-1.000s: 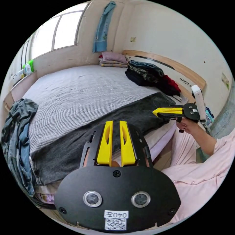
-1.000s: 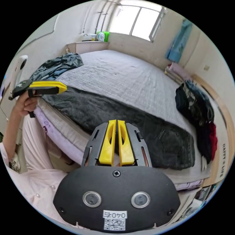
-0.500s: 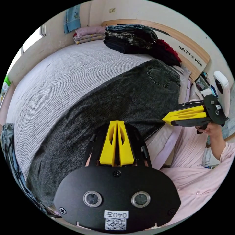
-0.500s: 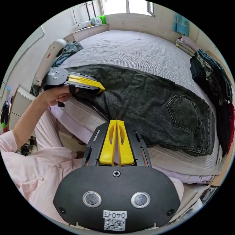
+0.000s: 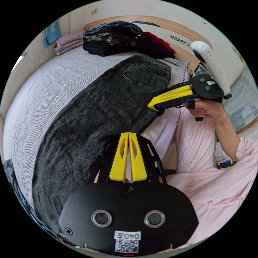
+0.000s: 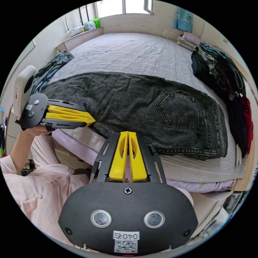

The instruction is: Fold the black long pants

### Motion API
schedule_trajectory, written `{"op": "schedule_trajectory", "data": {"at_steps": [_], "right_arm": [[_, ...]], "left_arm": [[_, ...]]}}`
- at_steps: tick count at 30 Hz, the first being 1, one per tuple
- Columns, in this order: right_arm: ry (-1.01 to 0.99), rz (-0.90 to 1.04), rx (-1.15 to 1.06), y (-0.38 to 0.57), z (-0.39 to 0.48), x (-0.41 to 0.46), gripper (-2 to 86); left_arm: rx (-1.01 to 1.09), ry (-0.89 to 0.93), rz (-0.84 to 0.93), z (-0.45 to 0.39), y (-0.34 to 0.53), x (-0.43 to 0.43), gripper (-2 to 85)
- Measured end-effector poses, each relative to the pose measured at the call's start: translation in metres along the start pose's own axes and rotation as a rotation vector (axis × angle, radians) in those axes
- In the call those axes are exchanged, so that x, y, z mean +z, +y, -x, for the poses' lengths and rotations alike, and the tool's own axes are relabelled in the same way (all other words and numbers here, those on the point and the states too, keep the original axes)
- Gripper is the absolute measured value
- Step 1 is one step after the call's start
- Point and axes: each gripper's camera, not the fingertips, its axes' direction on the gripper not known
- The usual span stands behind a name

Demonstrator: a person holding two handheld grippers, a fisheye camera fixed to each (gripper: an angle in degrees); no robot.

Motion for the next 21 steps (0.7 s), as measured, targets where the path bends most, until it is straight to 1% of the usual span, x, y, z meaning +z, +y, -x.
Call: {"op": "schedule_trajectory", "data": {"at_steps": [2, 4, 6, 7, 8, 9, 10, 11, 12, 14, 16, 17, 18, 19, 20, 21], "right_arm": [[-0.06, 0.006, 0.042, -0.001, -0.016, -0.001, -1.0], [-0.081, 0.011, 0.051, -0.002, -0.026, -0.002, -1.0], [-0.061, 0.014, 0.016, -0.003, -0.024, -0.011, -1.0], [-0.04, -0.024, 0.015, -0.003, -0.029, -0.025, -1.0], [-0.035, -0.06, 0.027, -0.003, -0.034, -0.034, -1.0], [-0.046, -0.137, 0.067, -0.004, -0.048, -0.051, -1.0], [-0.059, -0.195, 0.106, -0.007, -0.065, -0.064, -1.0], [-0.051, -0.212, 0.124, -0.01, -0.074, -0.068, -1.0], [-0.005, -0.224, 0.161, -0.017, -0.089, -0.07, -1.0], [0.048, -0.181, 0.21, -0.031, -0.11, -0.06, -1.0], [0.059, -0.139, 0.248, -0.042, -0.132, -0.046, -1.0], [0.065, -0.135, 0.259, -0.044, -0.137, -0.044, -1.0], [0.096, -0.114, 0.287, -0.045, -0.149, -0.037, -1.0], [0.156, -0.05, 0.298, -0.047, -0.161, -0.024, -1.0], [0.14, -0.021, 0.279, -0.047, -0.166, -0.016, -1.0], [0.069, -0.034, 0.311, -0.046, -0.178, -0.012, -1.0]], "left_arm": [[0.067, -0.014, 0.083, 0.0, 0.001, 0.001, -0.9], [0.08, -0.013, 0.098, 0.001, 0.002, 0.001, -0.9], [0.075, -0.022, 0.129, 0.0, 0.001, -0.002, -0.9], [0.094, -0.049, 0.11, -0.007, 0.001, -0.012, -0.9], [0.104, -0.075, 0.027, -0.012, 0.001, -0.03, -0.9], [0.099, -0.081, -0.013, -0.013, 0.001, -0.038, -0.9], [0.067, -0.092, -0.071, -0.009, -0.001, -0.049, -0.9], [0.017, -0.13, -0.108, 0.0, -0.004, -0.055, -0.9], [-0.01, -0.156, -0.112, 0.006, -0.005, -0.054, -0.9], [-0.113, -0.211, -0.045, 0.031, -0.009, -0.04, -0.9], [-0.148, -0.206, -0.005, 0.042, -0.007, -0.026, -0.9], [-0.162, -0.2, 0.046, 0.048, -0.005, -0.013, -0.9], [-0.16, -0.198, 0.057, 0.049, -0.003, -0.007, -0.9], [-0.171, -0.191, 0.011, 0.051, 0.001, -0.006, -0.9], [-0.197, -0.162, -0.005, 0.056, 0.002, -0.01, -0.9], [-0.207, -0.148, -0.004, 0.058, 0.001, -0.012, -0.9]]}}
